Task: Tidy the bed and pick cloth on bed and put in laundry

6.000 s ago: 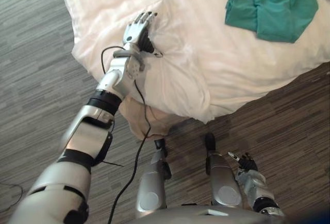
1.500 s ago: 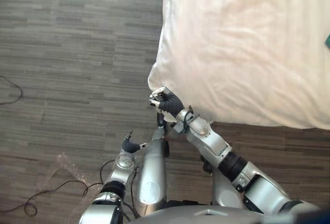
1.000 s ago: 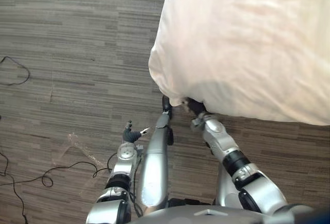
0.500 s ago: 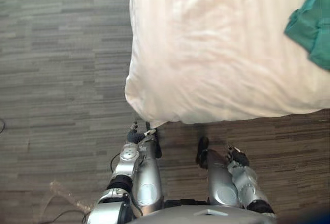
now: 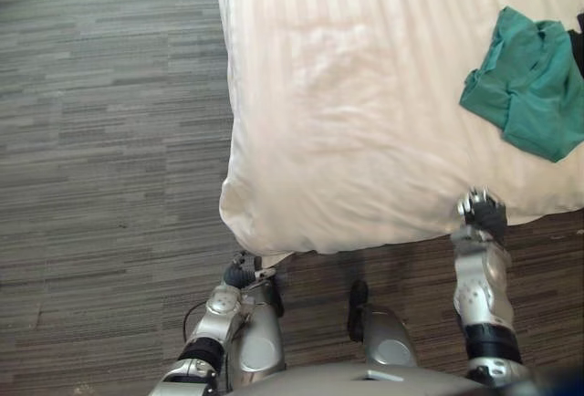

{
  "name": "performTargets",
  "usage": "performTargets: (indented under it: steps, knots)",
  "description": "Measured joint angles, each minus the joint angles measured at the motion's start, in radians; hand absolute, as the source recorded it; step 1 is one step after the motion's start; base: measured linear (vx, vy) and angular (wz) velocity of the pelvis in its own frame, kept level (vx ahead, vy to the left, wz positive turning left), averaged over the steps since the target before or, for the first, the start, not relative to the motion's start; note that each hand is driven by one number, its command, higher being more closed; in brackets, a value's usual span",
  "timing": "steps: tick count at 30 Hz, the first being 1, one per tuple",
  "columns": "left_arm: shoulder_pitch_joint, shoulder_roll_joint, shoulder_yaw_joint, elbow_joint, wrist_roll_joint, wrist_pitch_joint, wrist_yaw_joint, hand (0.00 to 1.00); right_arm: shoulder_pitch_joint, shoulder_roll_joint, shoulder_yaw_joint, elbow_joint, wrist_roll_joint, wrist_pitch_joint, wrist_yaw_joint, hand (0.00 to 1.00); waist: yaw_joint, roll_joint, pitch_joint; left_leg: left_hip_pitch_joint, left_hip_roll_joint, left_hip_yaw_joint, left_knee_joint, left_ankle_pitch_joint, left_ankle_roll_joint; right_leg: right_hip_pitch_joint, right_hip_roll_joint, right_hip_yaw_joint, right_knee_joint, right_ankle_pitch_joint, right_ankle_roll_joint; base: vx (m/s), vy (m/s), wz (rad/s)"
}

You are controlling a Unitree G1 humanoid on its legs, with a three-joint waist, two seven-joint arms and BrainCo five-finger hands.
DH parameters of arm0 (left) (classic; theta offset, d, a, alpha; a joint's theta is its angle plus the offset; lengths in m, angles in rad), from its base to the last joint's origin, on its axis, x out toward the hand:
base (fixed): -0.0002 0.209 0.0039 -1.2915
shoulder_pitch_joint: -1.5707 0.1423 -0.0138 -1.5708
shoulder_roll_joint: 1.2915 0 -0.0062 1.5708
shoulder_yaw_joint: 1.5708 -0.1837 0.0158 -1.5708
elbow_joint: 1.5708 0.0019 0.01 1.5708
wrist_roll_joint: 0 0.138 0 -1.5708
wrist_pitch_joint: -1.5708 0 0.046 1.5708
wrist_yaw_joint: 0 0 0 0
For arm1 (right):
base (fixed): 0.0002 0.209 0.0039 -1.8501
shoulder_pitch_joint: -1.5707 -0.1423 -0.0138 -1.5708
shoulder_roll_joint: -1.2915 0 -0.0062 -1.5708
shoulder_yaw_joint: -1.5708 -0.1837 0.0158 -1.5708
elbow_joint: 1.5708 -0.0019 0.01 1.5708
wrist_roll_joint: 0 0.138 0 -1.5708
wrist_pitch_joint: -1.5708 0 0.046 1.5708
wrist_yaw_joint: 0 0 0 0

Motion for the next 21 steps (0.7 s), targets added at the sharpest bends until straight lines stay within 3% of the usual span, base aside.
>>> performTargets:
  steps: [5,8,13,21]
  knots:
    - [-0.036,-0.051,0.008,-0.012,0.000,-0.002,0.003,0.00,-0.120,0.053,0.085,-0.070,0.067,-0.032,-0.007,1.00,0.026,0.065,0.042,-0.064,-0.004,-0.009,0.021,0.009,0.010,-0.078,-0.010,0.002,0.063,0.000,-0.001,-0.01,0.011,0.08]
    - [-0.038,-0.069,0.044,-0.035,-0.003,-0.005,0.003,0.00,-0.152,0.067,0.082,-0.085,0.092,-0.056,-0.026,1.00,0.030,0.087,0.064,-0.117,-0.004,-0.019,0.049,0.006,0.014,-0.141,-0.022,-0.003,0.126,-0.010,-0.014,-0.03,0.033,0.11]
    - [-0.055,-0.075,0.116,-0.073,-0.022,-0.012,0.003,0.00,-0.154,0.064,0.029,-0.077,0.103,-0.111,-0.025,1.00,0.025,0.081,0.110,-0.187,0.003,-0.006,0.108,-0.015,0.027,-0.235,-0.035,0.013,0.212,-0.048,-0.016,-0.04,0.005,-0.04]
    - [-0.082,-0.074,0.193,-0.070,-0.045,-0.004,0.003,0.00,-0.133,0.049,-0.107,0.032,0.083,-0.103,0.038,1.00,0.000,0.039,0.121,-0.192,0.032,0.039,0.157,-0.042,0.030,-0.249,-0.019,0.049,0.201,-0.051,-0.017,-0.02,0.024,-0.20]
